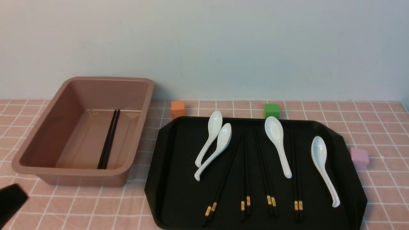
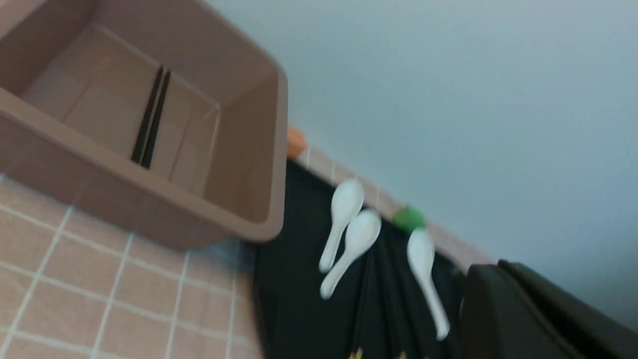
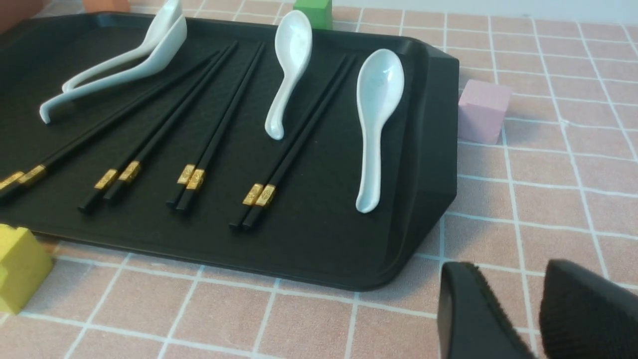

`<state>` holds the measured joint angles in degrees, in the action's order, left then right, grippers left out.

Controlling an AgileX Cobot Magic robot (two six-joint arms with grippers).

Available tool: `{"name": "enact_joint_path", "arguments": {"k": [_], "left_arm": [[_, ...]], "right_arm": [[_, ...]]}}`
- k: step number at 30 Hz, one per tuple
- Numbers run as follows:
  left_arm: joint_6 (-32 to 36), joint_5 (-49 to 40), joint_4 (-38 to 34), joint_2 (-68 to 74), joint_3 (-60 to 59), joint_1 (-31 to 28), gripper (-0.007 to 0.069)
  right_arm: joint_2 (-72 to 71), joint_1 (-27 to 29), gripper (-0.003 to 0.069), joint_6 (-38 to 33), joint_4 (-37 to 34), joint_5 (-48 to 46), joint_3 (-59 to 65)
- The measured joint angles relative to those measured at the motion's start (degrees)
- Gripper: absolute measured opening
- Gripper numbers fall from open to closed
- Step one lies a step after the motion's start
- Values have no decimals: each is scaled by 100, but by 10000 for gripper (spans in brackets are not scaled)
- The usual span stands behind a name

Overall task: On pink tablecloth take chopsticks from black tray and put them in box.
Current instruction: 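Reach over to the black tray and grasp a pair of chopsticks with the left gripper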

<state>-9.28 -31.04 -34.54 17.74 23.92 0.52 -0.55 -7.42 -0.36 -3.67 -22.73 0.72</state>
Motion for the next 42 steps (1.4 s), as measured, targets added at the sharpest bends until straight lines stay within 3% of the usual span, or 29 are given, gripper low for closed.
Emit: {"name": "enact_joint_path", "arguments": {"k": [3, 6, 10, 15, 24, 29, 37, 42], "left_arm": [[857, -1319, 202, 1526, 1017, 5, -13], [1229, -1901, 318, 2757, 1608, 169, -13], [1293, -1827, 738, 4028, 2113, 915, -13], [967, -1751, 1357, 5394, 2644, 2258, -13], [619, -1659, 1523, 6794, 3759, 3557, -13], [294, -2018, 1784, 7448, 4379, 3907, -13], [-50, -2183, 2240, 8369, 4910, 3944, -11], [-75, -2177, 2294, 8805, 5261, 3944, 28]], "right_arm": [[0, 0, 240, 0, 0, 0, 0], [0, 0, 240, 0, 0, 0, 0], [0, 0, 240, 0, 0, 0, 0], [0, 0, 240, 0, 0, 0, 0], [0, 0, 240, 0, 0, 0, 0], [0, 0, 240, 0, 0, 0, 0], [0, 0, 240, 0, 0, 0, 0], [0, 0, 240, 0, 0, 0, 0]]}}
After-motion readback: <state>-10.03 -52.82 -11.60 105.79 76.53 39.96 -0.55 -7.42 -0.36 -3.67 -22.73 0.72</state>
